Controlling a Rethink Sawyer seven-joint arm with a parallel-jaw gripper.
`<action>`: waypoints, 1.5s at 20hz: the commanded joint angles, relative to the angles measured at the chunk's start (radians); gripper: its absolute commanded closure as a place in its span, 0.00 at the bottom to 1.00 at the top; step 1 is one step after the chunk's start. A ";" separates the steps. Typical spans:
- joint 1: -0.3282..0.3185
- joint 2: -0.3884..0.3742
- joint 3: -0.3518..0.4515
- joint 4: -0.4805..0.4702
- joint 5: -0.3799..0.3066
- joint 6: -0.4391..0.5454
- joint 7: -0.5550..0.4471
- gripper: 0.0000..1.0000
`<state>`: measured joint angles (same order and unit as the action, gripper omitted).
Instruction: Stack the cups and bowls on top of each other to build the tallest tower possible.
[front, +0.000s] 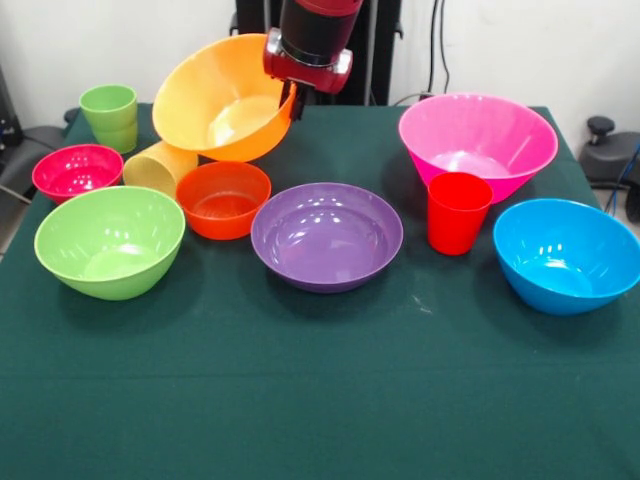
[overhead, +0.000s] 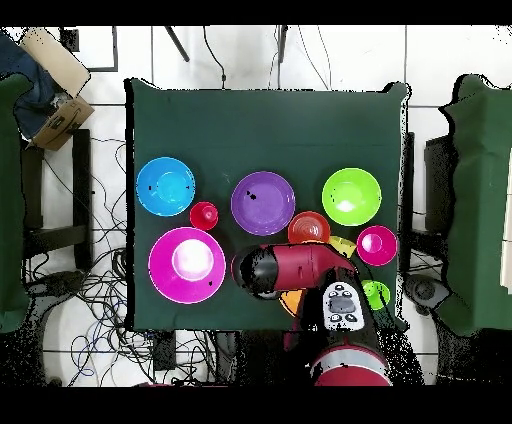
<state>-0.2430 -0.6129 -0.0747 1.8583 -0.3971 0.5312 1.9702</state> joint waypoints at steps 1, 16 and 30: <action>0.011 0.029 0.108 -0.092 -0.041 -0.006 -0.035 1.00; -0.033 0.003 0.167 -0.066 -0.010 0.012 -0.049 1.00; 0.065 0.042 0.089 -0.024 -0.037 -0.201 0.122 1.00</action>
<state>-0.2205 -0.6155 -0.0305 1.8447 -0.3975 0.4818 1.9702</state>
